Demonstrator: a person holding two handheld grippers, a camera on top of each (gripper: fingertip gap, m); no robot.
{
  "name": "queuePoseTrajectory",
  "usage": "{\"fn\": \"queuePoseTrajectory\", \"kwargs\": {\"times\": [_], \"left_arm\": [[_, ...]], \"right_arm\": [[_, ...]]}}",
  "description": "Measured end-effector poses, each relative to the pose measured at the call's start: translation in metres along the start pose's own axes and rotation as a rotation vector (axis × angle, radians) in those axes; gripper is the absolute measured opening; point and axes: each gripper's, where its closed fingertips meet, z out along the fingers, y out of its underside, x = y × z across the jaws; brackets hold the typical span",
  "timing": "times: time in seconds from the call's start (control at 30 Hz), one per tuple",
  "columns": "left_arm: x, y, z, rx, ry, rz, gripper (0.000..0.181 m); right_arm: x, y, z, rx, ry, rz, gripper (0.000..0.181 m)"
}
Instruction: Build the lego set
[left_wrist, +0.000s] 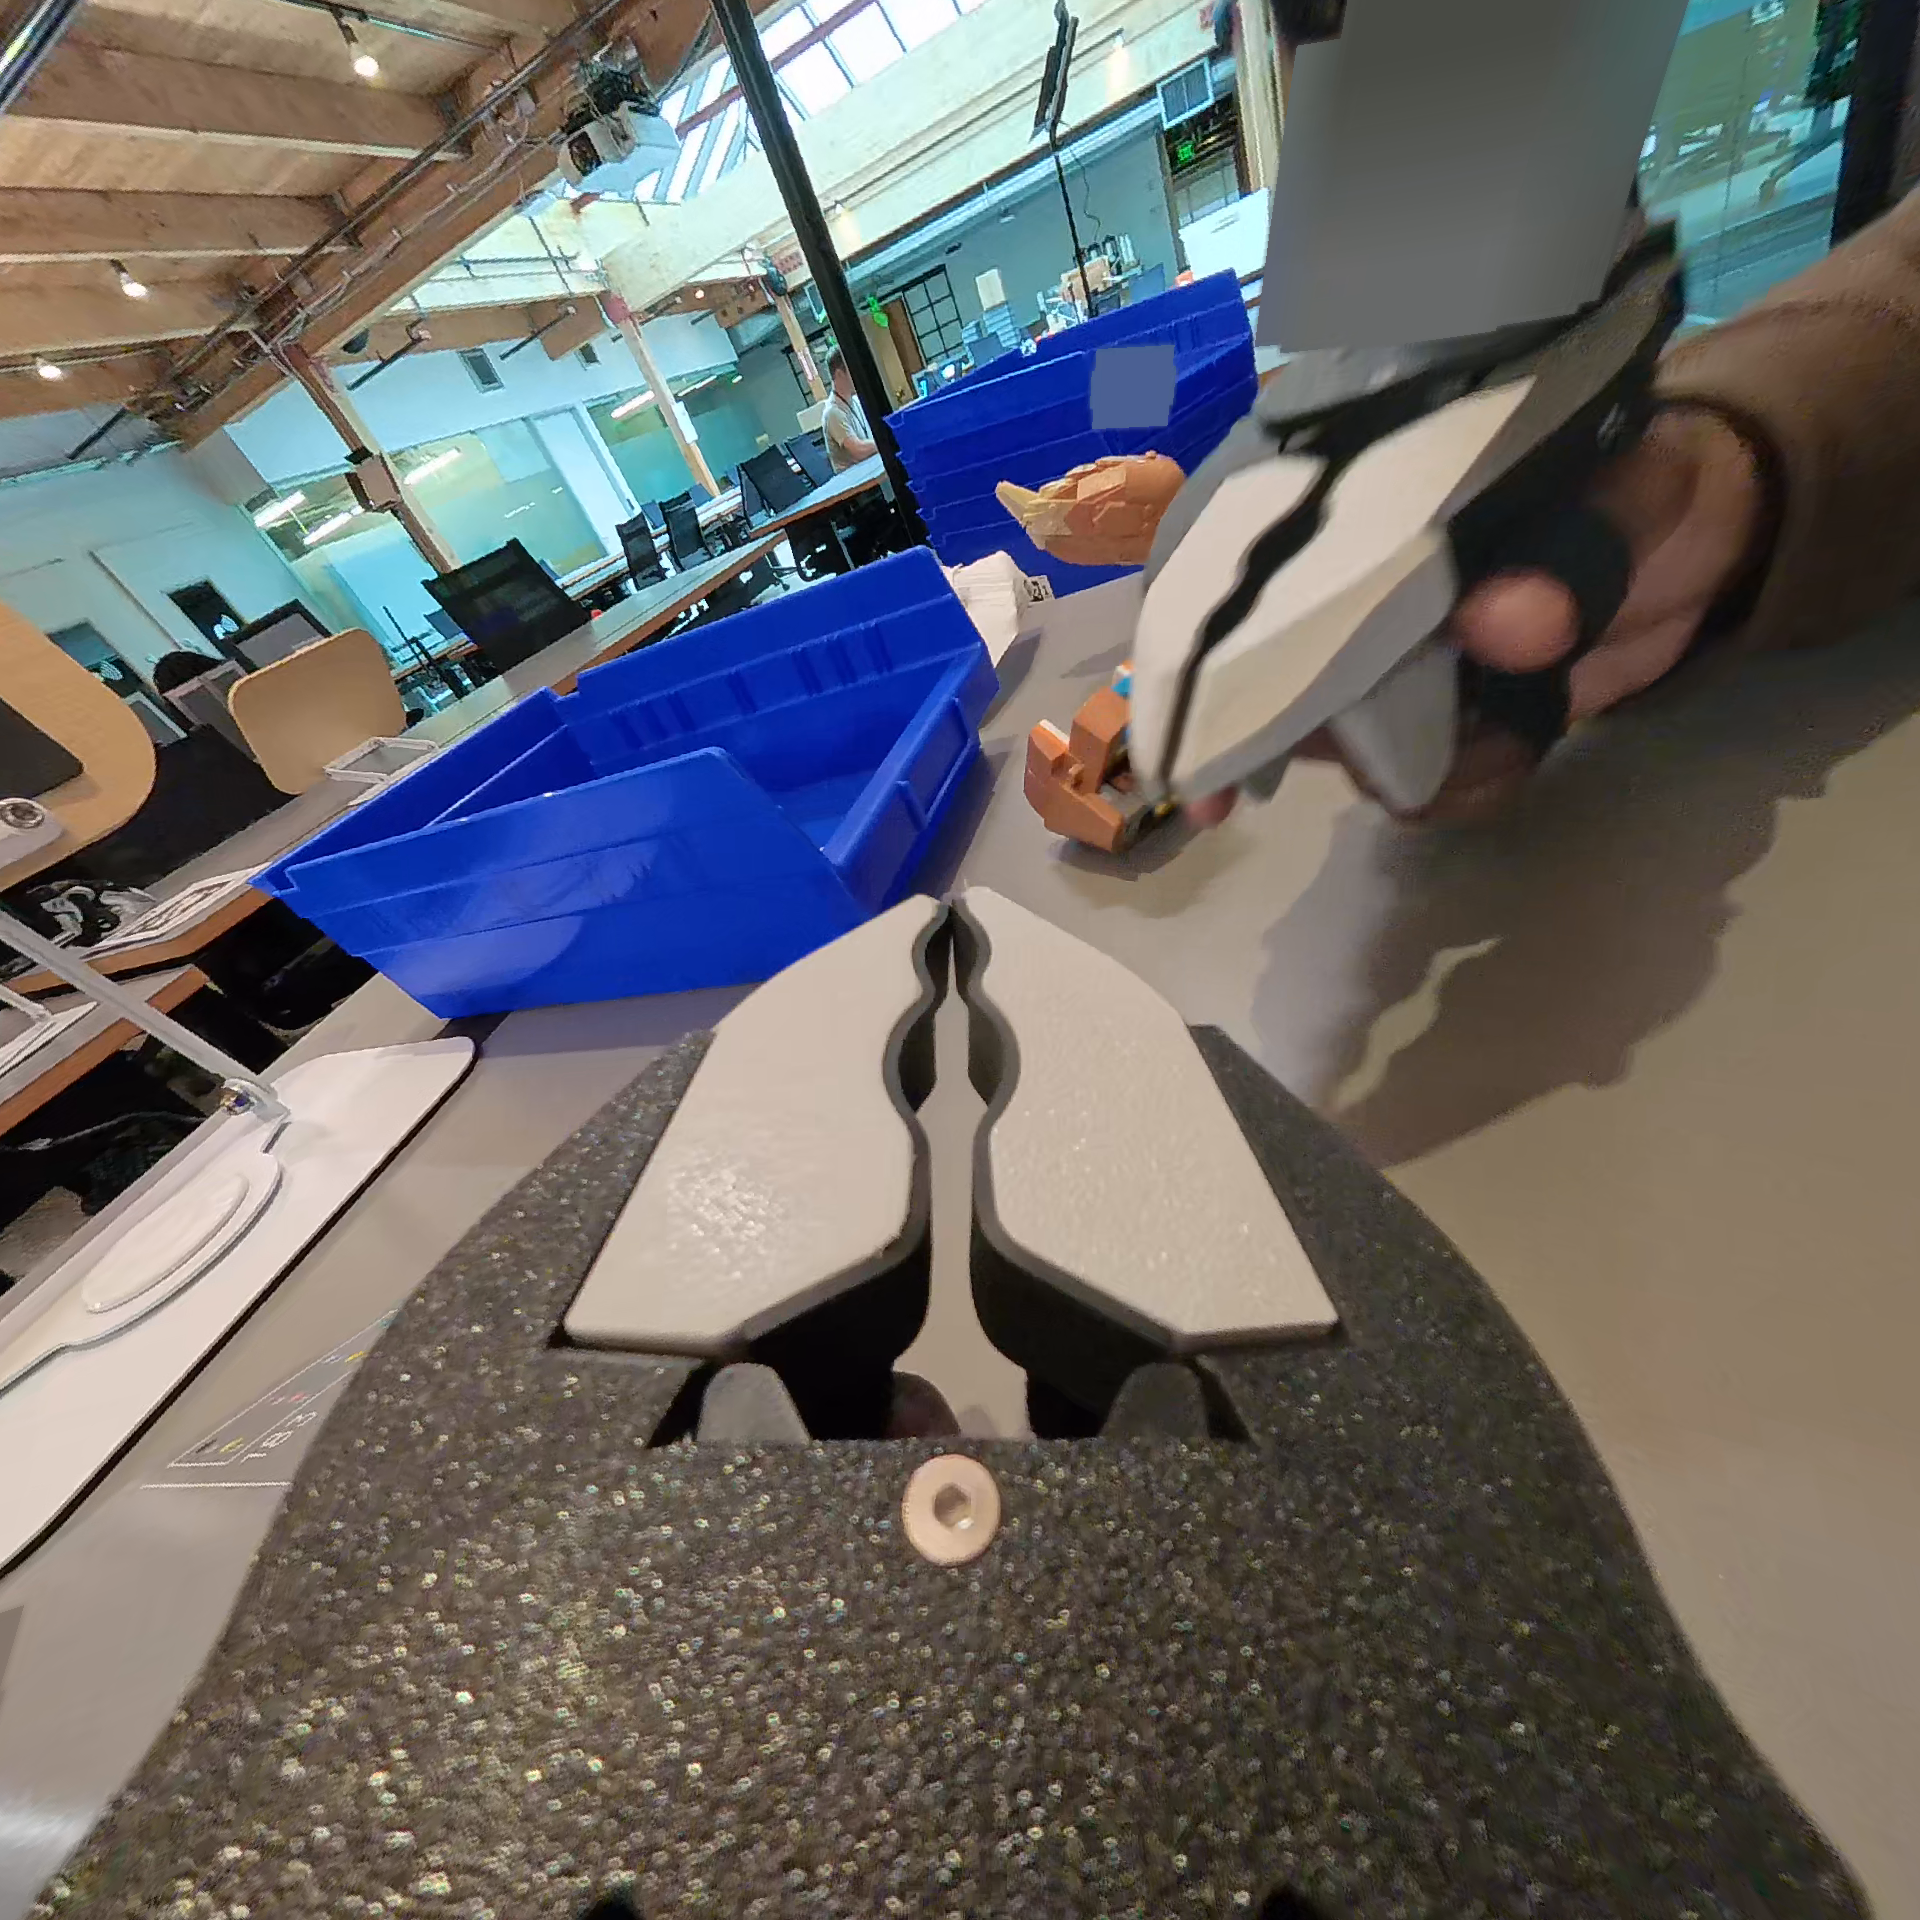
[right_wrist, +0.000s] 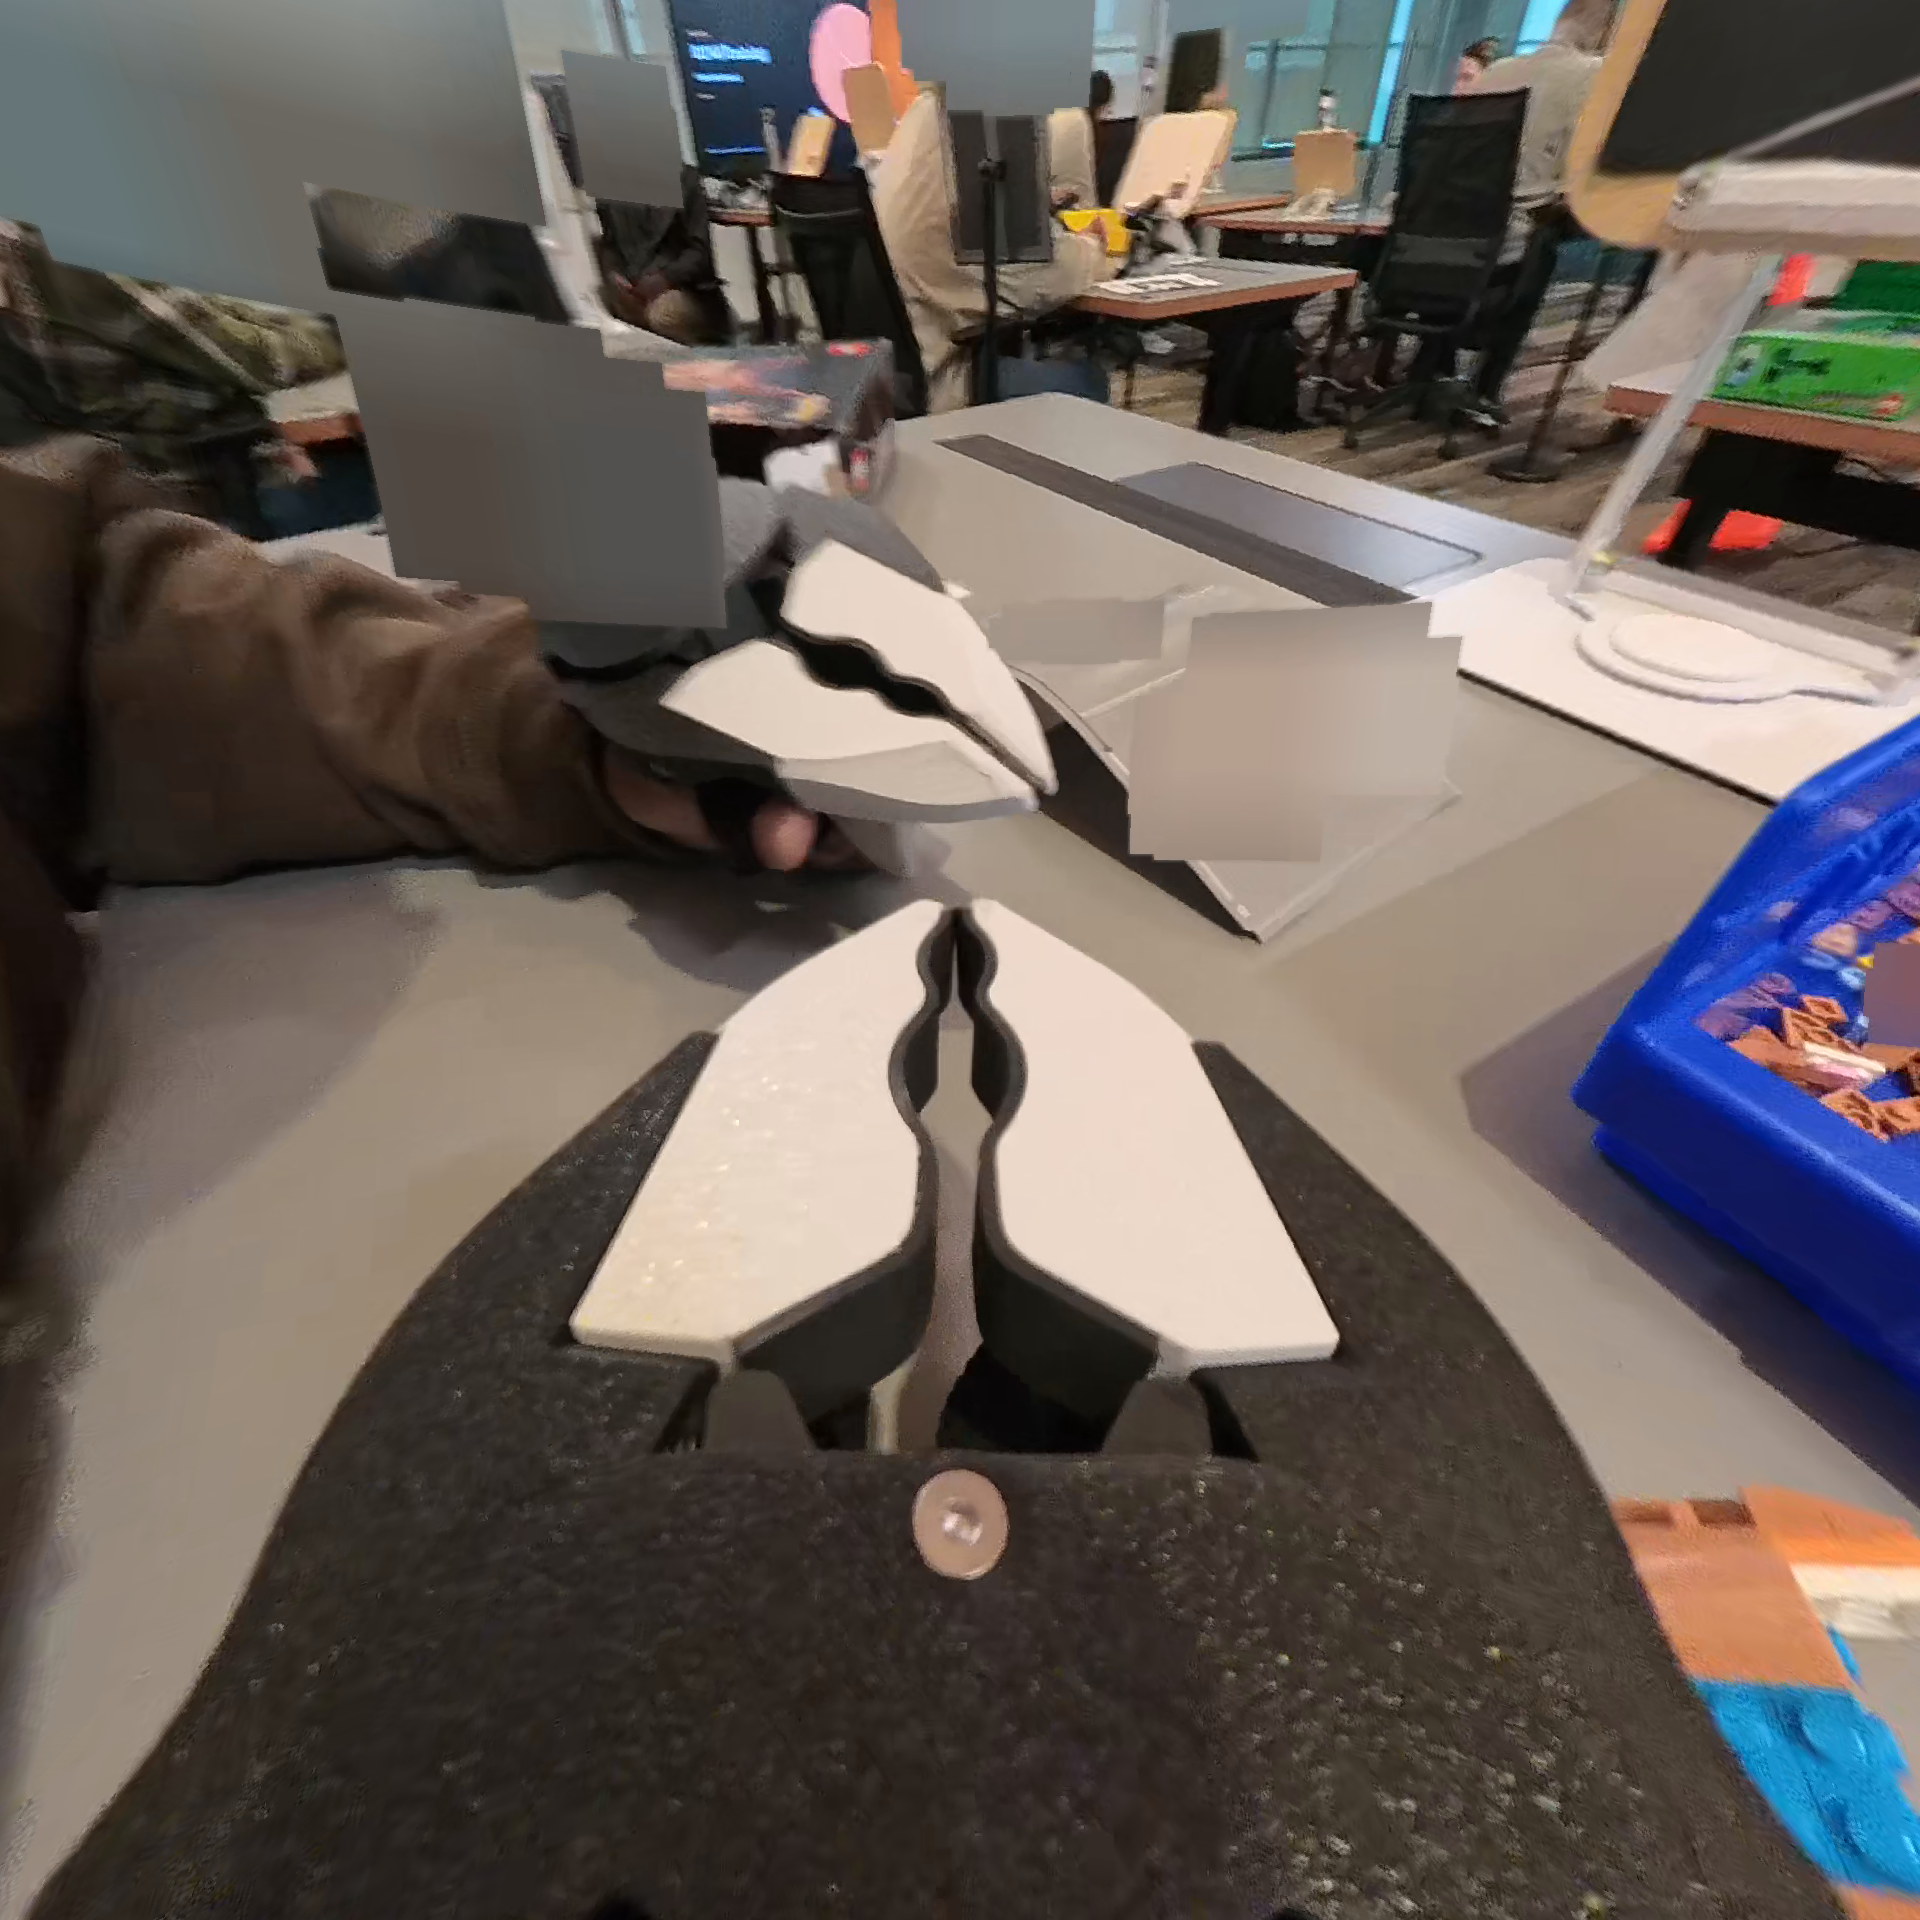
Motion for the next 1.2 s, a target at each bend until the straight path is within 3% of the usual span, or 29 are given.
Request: {"fn": "queuePoseTrajectory", "kwargs": {"times": [0.2,0.3,0.43,0.57,0.83,0.97,1.2], "left_arm": [[0.002,0.002,0.002,-0.018,0.008,0.004,0.000],[0.001,0.003,0.003,-0.026,0.005,0.004,0.000],[0.001,0.005,0.004,-0.036,-0.006,0.010,0.000],[0.000,0.006,0.005,-0.048,-0.018,0.022,0.000],[-0.006,0.009,0.005,-0.054,-0.038,0.025,0.000],[-0.009,0.010,0.005,-0.057,-0.043,0.016,0.000],[-0.007,0.010,0.006,-0.060,-0.035,0.029,0.000]], "right_arm": [[0.014,-0.040,-0.063,-0.141,0.017,-0.207,0.000],[0.050,-0.048,-0.083,-0.294,0.040,-0.346,0.004],[0.119,-0.042,-0.087,-0.490,0.059,-0.496,0.011],[0.187,-0.029,-0.064,-0.641,-0.011,-0.564,0.019],[0.285,0.002,0.023,-0.815,-0.174,-0.466,0.025],[0.298,0.021,0.047,-0.881,-0.229,-0.454,0.024],[0.312,0.048,0.057,-0.971,-0.217,-0.468,0.024]]}}
